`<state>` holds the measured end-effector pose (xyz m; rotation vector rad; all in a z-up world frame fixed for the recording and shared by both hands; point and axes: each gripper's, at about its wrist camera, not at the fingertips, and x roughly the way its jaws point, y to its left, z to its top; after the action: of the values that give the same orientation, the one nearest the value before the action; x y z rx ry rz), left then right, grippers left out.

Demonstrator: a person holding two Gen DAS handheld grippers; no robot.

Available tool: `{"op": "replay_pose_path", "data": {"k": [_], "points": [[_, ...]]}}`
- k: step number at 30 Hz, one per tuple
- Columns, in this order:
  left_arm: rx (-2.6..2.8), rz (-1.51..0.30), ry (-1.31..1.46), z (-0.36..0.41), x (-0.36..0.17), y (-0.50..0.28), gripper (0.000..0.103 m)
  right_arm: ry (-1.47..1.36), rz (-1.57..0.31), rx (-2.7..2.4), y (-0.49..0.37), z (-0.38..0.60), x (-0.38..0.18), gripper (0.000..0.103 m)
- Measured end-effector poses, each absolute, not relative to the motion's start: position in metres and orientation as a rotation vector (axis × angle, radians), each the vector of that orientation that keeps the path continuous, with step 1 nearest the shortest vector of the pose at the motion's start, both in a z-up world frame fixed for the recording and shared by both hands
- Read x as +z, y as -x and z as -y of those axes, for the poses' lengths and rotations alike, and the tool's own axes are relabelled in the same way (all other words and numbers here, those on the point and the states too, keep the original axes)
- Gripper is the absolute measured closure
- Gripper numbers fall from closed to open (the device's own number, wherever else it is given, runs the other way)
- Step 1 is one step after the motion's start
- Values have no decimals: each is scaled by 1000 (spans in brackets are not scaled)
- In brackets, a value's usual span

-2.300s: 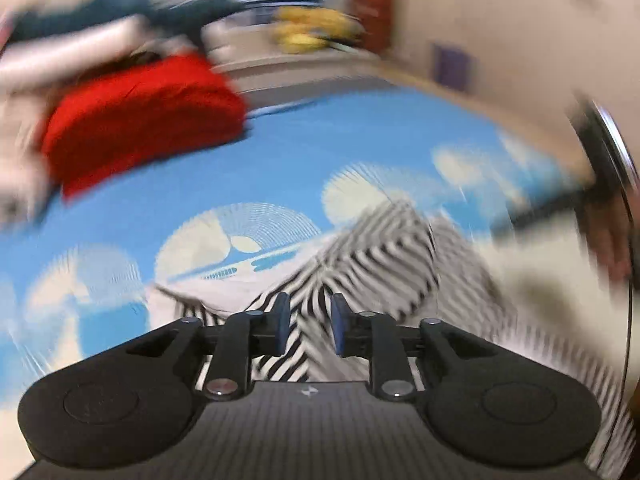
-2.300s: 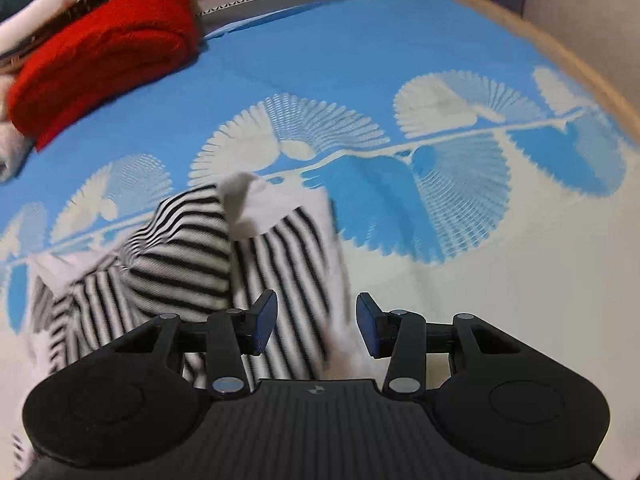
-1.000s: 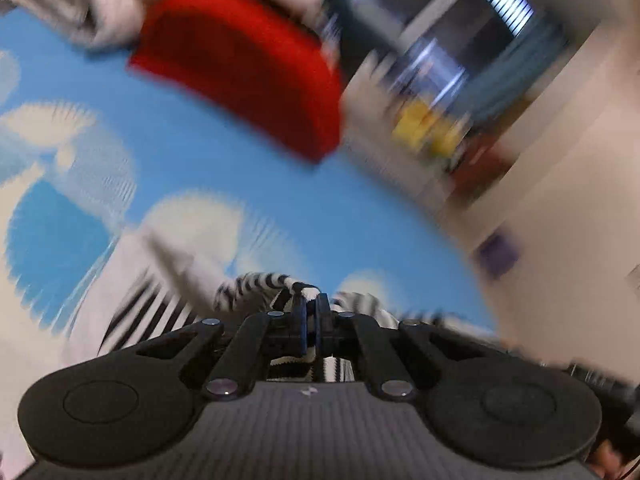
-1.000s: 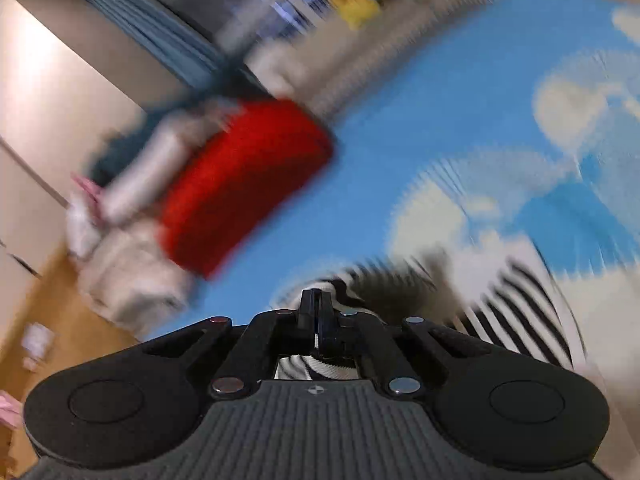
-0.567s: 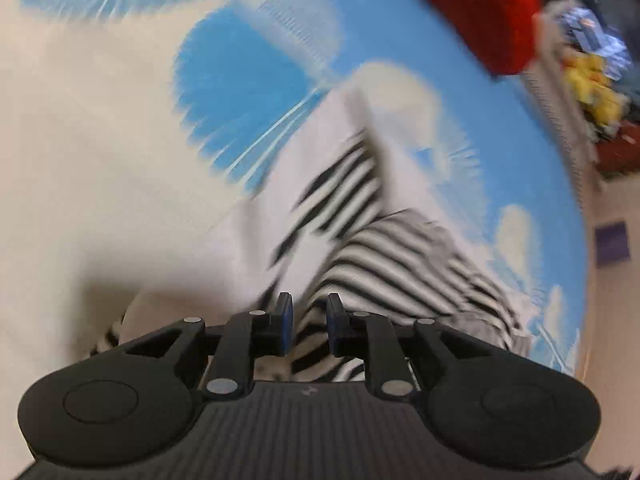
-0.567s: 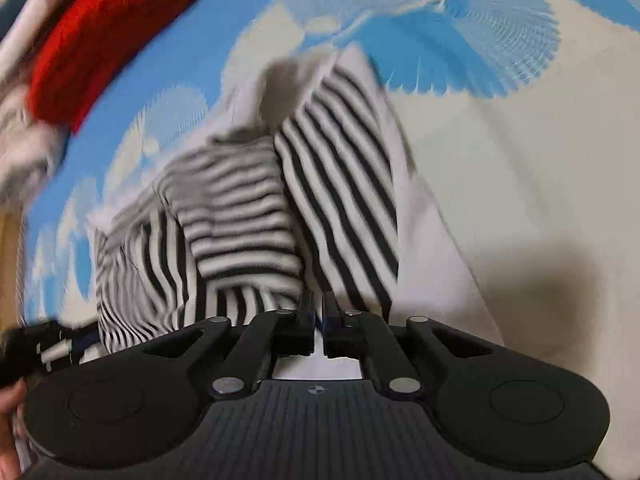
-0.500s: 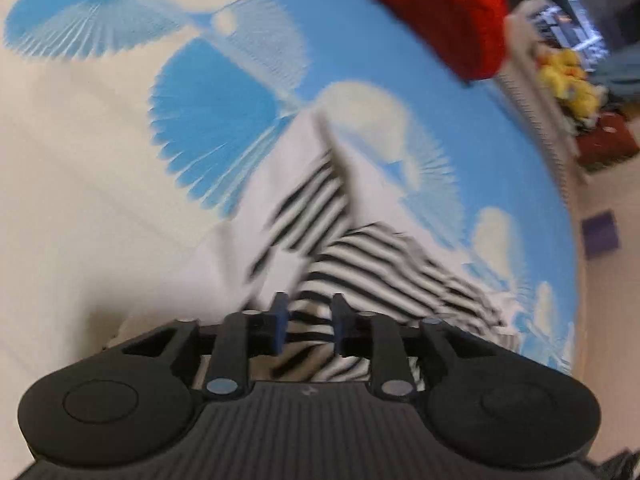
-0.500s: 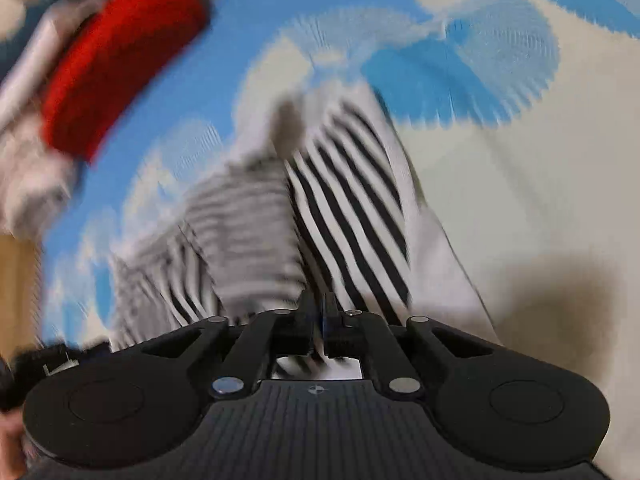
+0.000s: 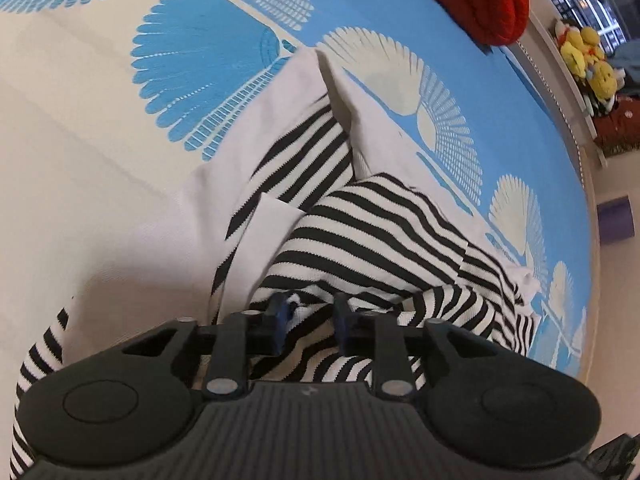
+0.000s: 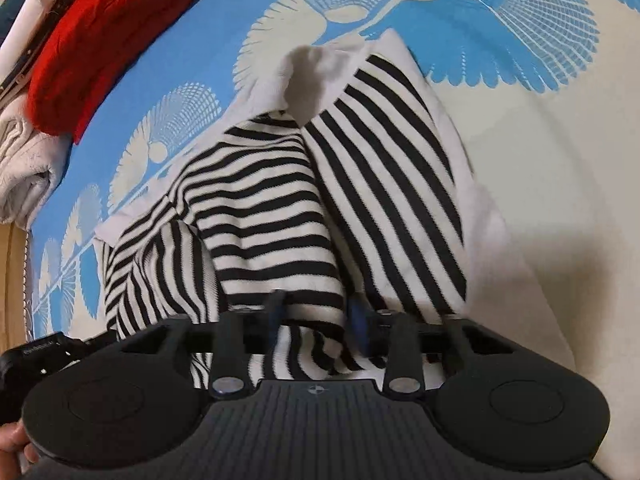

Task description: Fold small clothes

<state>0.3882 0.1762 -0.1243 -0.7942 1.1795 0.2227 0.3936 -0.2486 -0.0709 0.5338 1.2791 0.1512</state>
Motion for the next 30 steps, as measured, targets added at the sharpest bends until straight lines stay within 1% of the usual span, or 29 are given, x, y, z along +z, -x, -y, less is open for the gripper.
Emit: {"op": "replay_pose_path", "data": {"k": [1, 3, 5, 6, 10, 12, 13, 14, 15, 17, 19, 20, 21, 23, 24, 25, 27, 29, 30], "points": [[218, -1183, 783, -175, -126, -389, 97, -535, -1272, 156, -394, 247, -69, 87], [197, -1176, 766, -174, -126, -387, 100, -526, -1255, 164, -395, 245, -66, 96], [182, -1124, 749, -172, -119, -387, 101, -574, -1211, 176, -398, 247, -64, 98], [159, -1074, 733, -171, -110, -387, 101, -637, -1153, 195, -397, 252, -57, 98], [44, -752, 683, -169, -55, -376, 101, -820, -839, 304, -388, 274, -8, 98], [39, -688, 661, -171, -45, -371, 101, -779, -733, 320, -380, 278, 12, 98], [49, -695, 681, -176, -47, -369, 101, -769, -727, 312, -378, 279, 13, 98], [65, -739, 699, -180, -55, -371, 101, -758, -760, 287, -379, 280, 9, 98], [99, -821, 699, -184, -66, -374, 101, -728, -834, 246, -383, 280, 1, 98], [204, -1034, 697, -191, -100, -378, 101, -616, -1078, 134, -389, 274, -30, 98], [257, -1132, 768, -198, -125, -374, 101, -593, -1267, 37, -387, 274, -67, 98], [263, -1142, 785, -200, -129, -373, 101, -621, -1302, 28, -385, 275, -77, 98], [257, -1139, 767, -198, -127, -375, 100, -617, -1312, 32, -385, 273, -79, 98], [220, -1119, 724, -191, -116, -379, 99, -527, -1274, 51, -388, 266, -68, 98], [206, -1113, 713, -190, -112, -381, 95, -502, -1254, 53, -390, 266, -62, 98], [203, -1101, 699, -188, -107, -381, 88, -490, -1238, 50, -391, 267, -57, 98], [201, -1043, 665, -184, -95, -378, 80, -462, -1225, 36, -394, 268, -52, 98], [172, -991, 610, -178, -84, -379, 80, -421, -1193, -10, -392, 269, -47, 95], [142, -965, 591, -174, -78, -379, 80, -415, -1154, -25, -390, 270, -43, 91]]}}
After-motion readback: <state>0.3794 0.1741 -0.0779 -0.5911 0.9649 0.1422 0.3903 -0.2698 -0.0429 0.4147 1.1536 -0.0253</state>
